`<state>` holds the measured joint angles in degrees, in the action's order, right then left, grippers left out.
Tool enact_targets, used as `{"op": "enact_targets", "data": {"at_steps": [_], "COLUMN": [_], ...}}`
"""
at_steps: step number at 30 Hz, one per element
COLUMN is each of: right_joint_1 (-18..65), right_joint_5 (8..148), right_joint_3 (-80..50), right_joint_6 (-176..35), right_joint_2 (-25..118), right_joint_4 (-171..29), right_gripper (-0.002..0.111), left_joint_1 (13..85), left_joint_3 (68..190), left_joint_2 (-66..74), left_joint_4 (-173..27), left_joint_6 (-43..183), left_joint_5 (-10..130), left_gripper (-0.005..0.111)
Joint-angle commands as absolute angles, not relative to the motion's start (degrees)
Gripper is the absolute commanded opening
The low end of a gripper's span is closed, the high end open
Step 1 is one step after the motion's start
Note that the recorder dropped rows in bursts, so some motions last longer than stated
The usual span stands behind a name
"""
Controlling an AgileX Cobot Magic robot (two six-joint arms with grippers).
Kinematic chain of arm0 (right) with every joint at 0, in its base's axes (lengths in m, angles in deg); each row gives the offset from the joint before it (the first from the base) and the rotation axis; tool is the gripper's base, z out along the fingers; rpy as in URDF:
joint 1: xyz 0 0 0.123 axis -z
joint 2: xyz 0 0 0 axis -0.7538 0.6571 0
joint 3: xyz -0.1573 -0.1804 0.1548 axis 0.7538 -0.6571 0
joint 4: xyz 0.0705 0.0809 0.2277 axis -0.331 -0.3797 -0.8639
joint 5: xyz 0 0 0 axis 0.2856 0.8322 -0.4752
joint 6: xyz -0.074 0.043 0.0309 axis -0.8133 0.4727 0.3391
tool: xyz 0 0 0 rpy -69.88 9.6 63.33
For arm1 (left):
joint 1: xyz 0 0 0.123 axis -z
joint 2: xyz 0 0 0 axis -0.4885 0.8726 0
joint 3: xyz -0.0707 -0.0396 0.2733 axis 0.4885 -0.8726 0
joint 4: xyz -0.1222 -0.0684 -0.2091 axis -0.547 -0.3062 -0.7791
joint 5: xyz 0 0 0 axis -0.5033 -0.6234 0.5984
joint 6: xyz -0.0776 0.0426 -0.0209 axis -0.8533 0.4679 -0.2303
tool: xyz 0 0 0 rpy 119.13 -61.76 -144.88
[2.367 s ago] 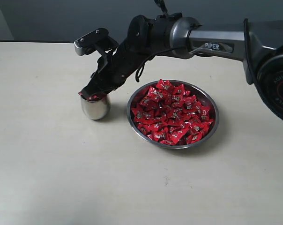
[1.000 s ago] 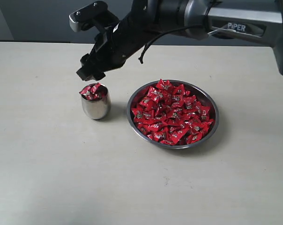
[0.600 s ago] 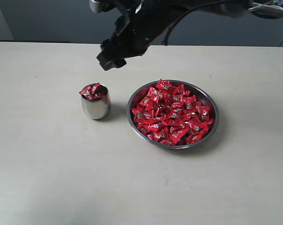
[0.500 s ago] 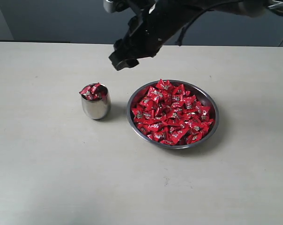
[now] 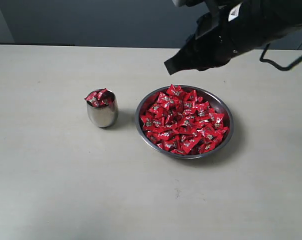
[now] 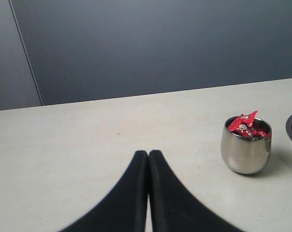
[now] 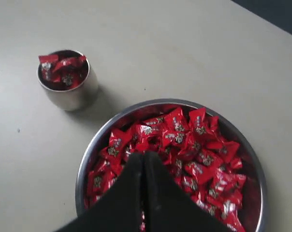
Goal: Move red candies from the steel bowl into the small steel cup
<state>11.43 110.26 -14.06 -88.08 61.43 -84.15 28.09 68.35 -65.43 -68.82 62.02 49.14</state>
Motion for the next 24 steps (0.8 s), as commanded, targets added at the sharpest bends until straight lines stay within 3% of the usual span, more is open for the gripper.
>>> {"op": "enact_targets", "data": {"at_steps": [1,7,18,24], "right_joint_1": [11.8,11.8,11.8,12.4], "right_joint_5": [111.0,118.4,113.2,102.7], "right_joint_3": [-20.3,-20.5,-20.5,-23.6], "right_joint_6": [-85.2,-84.2,-84.3,-84.3], "right_joint_2": [54.7,53.1,52.0,48.2], "right_joint_4": [-82.6,-86.3,-80.8,-78.5], "right_gripper": [-0.001,-0.001,-0.001,-0.001], "left_joint_1": [28.3,28.3,28.3,28.3], "left_joint_3": [68.1,68.1,68.1,68.1], "left_joint_2": [-65.7,-65.7,-65.7,-65.7], "left_joint_4": [-68.8,-68.8,-68.8,-68.8], "left_joint_6": [62.0,62.0,62.0,62.0], "left_joint_5": [49.4,49.4,49.4,49.4], "left_gripper": [0.0,0.0,0.0,0.0]}}
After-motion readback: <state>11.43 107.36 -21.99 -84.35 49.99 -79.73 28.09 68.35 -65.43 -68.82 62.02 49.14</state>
